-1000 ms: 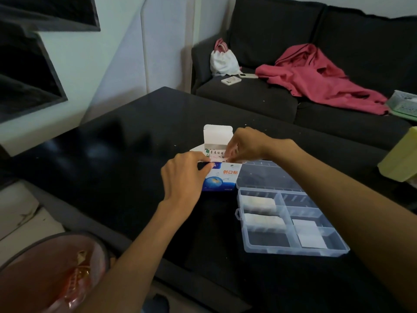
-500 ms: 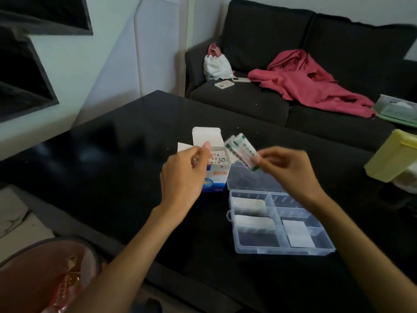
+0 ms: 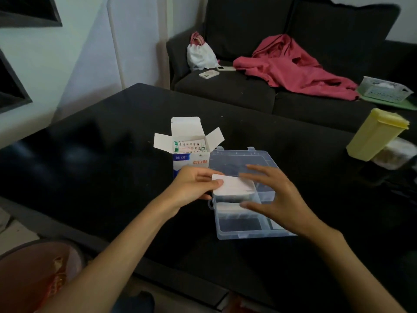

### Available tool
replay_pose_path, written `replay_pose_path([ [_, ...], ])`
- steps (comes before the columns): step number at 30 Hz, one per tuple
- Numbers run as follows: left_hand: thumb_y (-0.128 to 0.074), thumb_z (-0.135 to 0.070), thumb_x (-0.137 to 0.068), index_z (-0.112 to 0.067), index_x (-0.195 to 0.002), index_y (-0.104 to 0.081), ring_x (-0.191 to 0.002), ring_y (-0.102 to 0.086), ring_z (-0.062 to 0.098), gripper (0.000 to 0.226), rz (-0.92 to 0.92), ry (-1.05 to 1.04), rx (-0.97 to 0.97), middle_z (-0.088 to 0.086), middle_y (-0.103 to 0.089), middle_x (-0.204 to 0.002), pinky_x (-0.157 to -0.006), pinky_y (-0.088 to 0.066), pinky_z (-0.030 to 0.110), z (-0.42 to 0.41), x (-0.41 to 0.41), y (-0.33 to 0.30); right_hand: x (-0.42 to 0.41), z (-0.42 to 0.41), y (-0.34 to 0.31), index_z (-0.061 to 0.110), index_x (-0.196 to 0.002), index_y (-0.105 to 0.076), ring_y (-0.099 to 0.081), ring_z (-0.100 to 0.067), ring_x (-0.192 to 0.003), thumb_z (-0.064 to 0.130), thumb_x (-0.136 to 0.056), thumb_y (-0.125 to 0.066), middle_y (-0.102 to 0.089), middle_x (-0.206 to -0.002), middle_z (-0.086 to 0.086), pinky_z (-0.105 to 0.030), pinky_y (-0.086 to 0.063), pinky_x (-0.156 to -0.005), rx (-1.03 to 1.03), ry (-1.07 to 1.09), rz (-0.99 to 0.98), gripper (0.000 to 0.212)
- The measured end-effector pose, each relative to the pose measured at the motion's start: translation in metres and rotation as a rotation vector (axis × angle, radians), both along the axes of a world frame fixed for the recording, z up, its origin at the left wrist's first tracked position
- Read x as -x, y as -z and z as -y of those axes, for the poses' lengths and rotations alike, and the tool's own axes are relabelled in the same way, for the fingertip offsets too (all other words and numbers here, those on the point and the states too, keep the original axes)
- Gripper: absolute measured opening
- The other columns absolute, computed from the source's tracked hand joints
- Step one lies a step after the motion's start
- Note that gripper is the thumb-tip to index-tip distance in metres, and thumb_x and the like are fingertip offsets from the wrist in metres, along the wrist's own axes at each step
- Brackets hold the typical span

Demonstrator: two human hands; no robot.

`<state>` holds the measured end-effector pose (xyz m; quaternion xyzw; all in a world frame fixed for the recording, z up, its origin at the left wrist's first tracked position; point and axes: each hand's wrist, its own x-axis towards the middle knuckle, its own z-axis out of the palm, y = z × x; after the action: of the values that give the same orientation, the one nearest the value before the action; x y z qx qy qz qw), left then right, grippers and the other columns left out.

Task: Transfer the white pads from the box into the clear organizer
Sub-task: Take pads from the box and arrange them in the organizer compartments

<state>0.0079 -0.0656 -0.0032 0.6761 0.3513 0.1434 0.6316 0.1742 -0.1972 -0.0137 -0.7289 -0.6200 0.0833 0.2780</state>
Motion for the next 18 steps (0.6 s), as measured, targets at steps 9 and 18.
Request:
replay_pose_path([
  [9, -0.072, -0.02, -0.081, -0.028, -0.1, -0.07, -0.089, -0.065, 0.003, 0.021, 0.025, 0.058, -0.351, -0.008, -0.071, -0.098, -0.079, -0.054, 0.019, 0.004, -0.012, 0.019, -0.007, -0.006, 0.012, 0.033, -0.098, -0.06, -0.061, -0.008, -0.095, 0.019, -0.086, -0.062, -0.062, -0.1, 0.011, -0.01, -0.052, -0.061, -0.006, 0.206, -0.575, 0.02],
  [18, -0.064, -0.04, -0.086, -0.036, -0.109, -0.066, -0.09, -0.057, 0.002, 0.024, -0.304, 0.167, -0.952, -0.012, -0.068, -0.097, -0.088, -0.046, 0.026, 0.008, -0.013, 0.028, -0.006, -0.011, 0.02, 0.024, -0.103, -0.069, -0.058, 0.001, -0.082, 0.022, -0.085, -0.065, -0.067, -0.098, 0.007, -0.007, -0.041, -0.067, 0.087, 0.158, -0.142, 0.019],
])
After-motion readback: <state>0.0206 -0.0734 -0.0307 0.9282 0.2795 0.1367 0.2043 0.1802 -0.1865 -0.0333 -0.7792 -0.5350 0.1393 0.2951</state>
